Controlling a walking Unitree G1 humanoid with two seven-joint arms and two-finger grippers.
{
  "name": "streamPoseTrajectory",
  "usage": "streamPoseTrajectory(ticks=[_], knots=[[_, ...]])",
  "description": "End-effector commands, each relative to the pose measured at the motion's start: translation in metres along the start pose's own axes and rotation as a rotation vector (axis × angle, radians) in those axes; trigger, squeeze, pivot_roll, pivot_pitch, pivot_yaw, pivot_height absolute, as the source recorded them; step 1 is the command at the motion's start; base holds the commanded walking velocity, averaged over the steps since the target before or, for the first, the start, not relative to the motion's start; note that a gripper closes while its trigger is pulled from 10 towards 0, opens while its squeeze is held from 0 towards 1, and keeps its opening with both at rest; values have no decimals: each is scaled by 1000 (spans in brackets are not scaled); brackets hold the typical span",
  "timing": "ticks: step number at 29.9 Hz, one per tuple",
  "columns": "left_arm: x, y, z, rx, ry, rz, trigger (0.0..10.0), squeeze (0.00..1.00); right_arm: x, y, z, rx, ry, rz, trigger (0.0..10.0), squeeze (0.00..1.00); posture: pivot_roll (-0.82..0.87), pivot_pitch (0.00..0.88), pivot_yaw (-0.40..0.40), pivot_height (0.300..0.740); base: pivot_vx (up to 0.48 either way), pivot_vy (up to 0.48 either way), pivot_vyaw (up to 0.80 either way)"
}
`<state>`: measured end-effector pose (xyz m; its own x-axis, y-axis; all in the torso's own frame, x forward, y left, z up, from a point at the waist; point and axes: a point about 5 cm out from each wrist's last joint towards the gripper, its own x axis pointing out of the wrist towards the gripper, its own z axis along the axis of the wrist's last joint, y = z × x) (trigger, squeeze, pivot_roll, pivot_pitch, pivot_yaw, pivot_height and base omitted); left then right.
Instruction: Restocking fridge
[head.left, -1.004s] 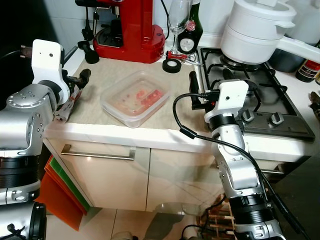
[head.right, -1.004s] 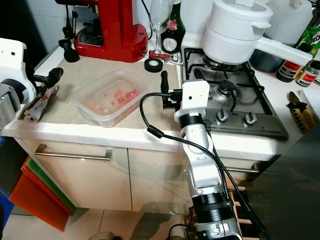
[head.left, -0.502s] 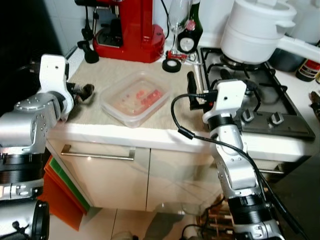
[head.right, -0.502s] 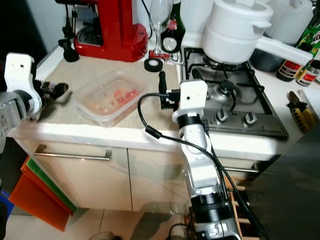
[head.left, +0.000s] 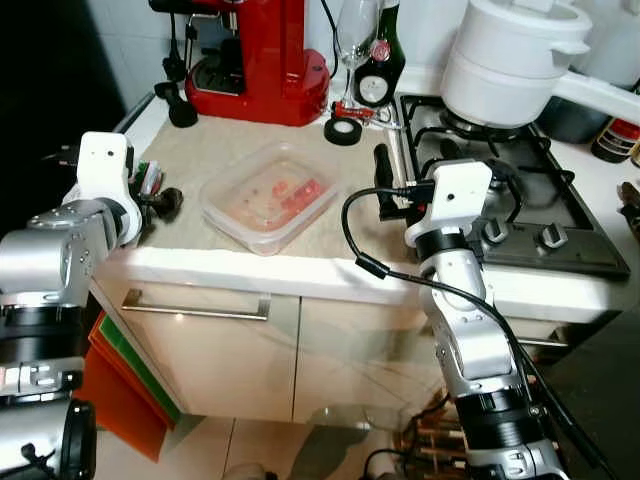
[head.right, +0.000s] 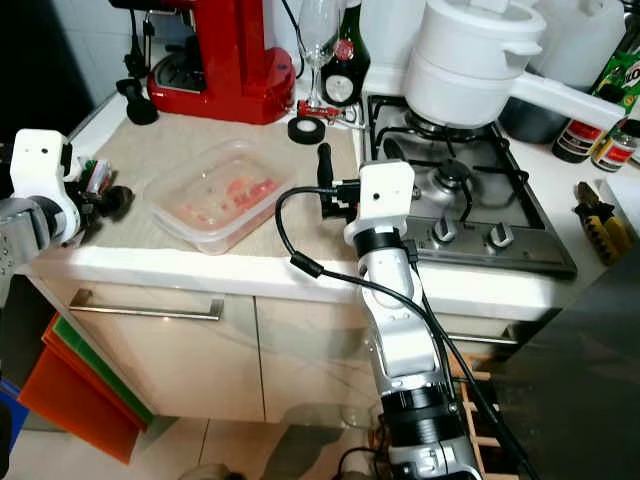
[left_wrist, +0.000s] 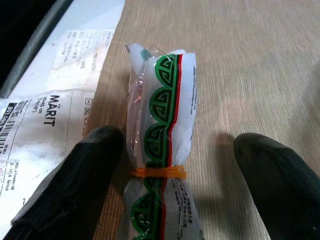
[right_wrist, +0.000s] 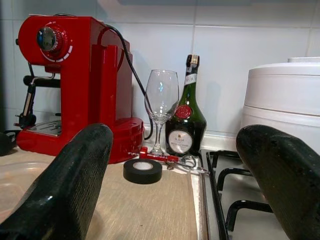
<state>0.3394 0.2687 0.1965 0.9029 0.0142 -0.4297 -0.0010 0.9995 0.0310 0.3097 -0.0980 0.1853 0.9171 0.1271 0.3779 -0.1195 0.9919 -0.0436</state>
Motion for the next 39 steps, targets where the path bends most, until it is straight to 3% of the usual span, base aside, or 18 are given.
streamPoseTrajectory(ticks=[1, 9, 10, 11, 18, 23, 28, 29, 30, 33, 39], knots=[[4, 3, -9, -27, 57, 2, 10000, 0, -1, -1, -3, -9, 17, -1, 10000, 24, 83, 0, -5, 740, 0, 0, 0], [9, 5, -11, 66, 64, 25, 10000, 0, 0, 1, -3, -7, 18, -1, 10000, 24, 79, 0, -6, 740, 0, 0, 0], [10, 7, -12, 72, 69, 30, 6941, 0, 0, 0, -3, -8, 19, -1, 10000, 20, 78, 0, -6, 740, 0, 0, 0], [11, 8, -14, 78, 73, 28, 118, 0, 0, 0, -3, -9, 19, -1, 10000, 24, 78, 0, -7, 740, 0, 0, 0], [14, 6, -21, 61, 72, 12, 0, 0, 0, -1, -3, -13, 20, -2, 10000, 24, 74, 0, -9, 740, 0, 0, 0], [17, -4, -22, -9, 44, -36, 0, 0, 0, -1, -3, -13, 22, 0, 10000, 20, 75, 0, -14, 740, 0, 0, 0], [18, -21, -13, 4, -46, -67, 0, 0, -1, -2, -3, -12, 26, -1, 10000, 24, 73, 0, -16, 740, 0, 0, 0], [16, -34, -6, 40, -135, -95, 0, 0, -1, -1, -3, -11, 25, -3, 10000, 20, 69, 0, -17, 740, 0, 0, 0], [14, -42, -2, 25, -183, -128, 0, 0, -1, -1, -3, -11, 25, -4, 10000, 20, 70, 0, -17, 740, 0, 0, 0], [10, -54, -1, 22, -238, -165, 0, 0, -1, -2, -3, -13, 25, -6, 10000, 20, 65, 0, -21, 740, 0, 0, 0], [6, -52, -5, 36, -271, -121, 0, 0, -3, -4, -4, -19, 31, -7, 10000, 20, 65, 0, -22, 740, 0, 0, 0]])
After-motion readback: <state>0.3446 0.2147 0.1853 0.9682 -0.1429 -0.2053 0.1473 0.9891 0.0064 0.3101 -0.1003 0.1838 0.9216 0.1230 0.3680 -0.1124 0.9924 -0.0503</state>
